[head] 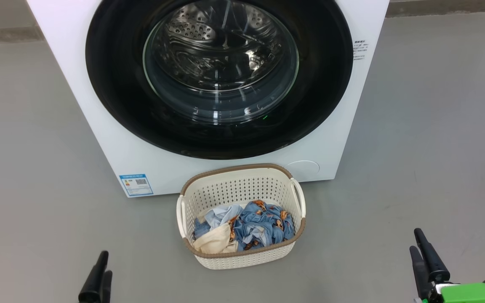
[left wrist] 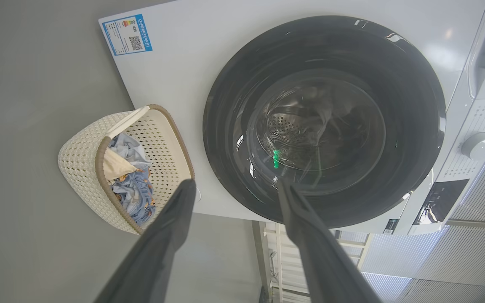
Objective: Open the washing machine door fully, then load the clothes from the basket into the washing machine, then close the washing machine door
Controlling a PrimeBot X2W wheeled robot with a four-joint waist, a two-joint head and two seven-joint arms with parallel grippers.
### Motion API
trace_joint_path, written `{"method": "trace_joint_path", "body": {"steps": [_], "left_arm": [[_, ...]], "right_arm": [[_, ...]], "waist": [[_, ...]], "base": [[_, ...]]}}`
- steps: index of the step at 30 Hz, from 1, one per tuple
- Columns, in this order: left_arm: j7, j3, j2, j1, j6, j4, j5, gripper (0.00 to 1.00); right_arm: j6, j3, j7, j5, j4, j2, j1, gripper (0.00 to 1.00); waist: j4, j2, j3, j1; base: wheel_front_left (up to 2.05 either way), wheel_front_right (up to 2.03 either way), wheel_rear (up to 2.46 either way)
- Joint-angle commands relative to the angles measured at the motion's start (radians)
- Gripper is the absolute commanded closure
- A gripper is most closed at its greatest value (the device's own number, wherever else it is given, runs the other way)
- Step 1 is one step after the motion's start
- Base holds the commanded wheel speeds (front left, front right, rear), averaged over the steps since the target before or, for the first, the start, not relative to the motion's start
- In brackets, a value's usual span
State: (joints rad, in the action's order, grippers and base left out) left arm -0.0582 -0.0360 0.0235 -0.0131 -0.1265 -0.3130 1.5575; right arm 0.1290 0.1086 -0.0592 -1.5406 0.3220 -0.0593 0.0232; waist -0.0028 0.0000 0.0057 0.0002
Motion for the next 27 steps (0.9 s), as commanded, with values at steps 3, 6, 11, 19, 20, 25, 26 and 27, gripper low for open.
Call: {"method": "trace_joint_path", "body": {"steps": [3, 6, 11, 19, 20, 25, 26, 27], "left_arm": [[0.014, -0.001, 0.027, -0.052, -0.002, 0.040, -0.039, 0.00], [0.022, 0.001, 0.031, -0.057, -0.002, 0.048, -0.072, 0.00], [0.037, 0.005, 0.036, -0.062, -0.002, 0.059, -0.139, 0.00], [0.061, 0.018, 0.052, -0.069, -0.002, 0.073, -0.262, 0.00], [0.064, 0.020, 0.055, -0.070, -0.002, 0.074, -0.281, 0.00], [0.078, 0.032, 0.069, -0.074, -0.002, 0.080, -0.367, 0.00], [0.081, 0.035, 0.072, -0.075, -0.002, 0.081, -0.384, 0.00], [0.084, 0.037, 0.074, -0.076, -0.002, 0.081, -0.400, 0.00]], "right_arm": [[0.000, -0.013, 0.016, 0.031, -0.032, -0.025, 0.055, 0.00], [0.000, -0.020, 0.025, 0.060, -0.035, -0.035, 0.061, 0.00], [0.001, -0.025, 0.040, 0.121, -0.042, -0.046, 0.070, 0.00], [0.001, -0.039, 0.064, 0.237, -0.060, -0.065, 0.080, 0.00], [0.001, -0.040, 0.067, 0.253, -0.063, -0.067, 0.081, 0.00], [0.001, -0.053, 0.081, 0.342, -0.078, -0.080, 0.085, 0.00], [0.001, -0.055, 0.084, 0.359, -0.080, -0.081, 0.086, 0.00], [0.001, -0.057, 0.087, 0.375, -0.083, -0.084, 0.086, 0.00]], "waist": [[-0.001, 0.0000, 0.001, -0.0001], [-0.002, 0.0000, 0.002, -0.0001], [-0.003, 0.0000, 0.004, -0.0001], [-0.003, 0.0000, 0.008, -0.0001], [-0.003, 0.0000, 0.008, -0.0001], [-0.005, 0.0000, 0.009, -0.0001], [-0.005, 0.0000, 0.009, -0.0001], [-0.006, 0.0000, 0.009, -0.0001]], "base": [[0.00, 0.00, 0.00], [0.00, 0.00, 0.00], [0.00, 0.00, 0.00], [0.00, 0.00, 0.00], [0.00, 0.00, 0.00], [0.00, 0.00, 0.00], [0.00, 0.00, 0.00], [0.00, 0.00, 0.00]]}}
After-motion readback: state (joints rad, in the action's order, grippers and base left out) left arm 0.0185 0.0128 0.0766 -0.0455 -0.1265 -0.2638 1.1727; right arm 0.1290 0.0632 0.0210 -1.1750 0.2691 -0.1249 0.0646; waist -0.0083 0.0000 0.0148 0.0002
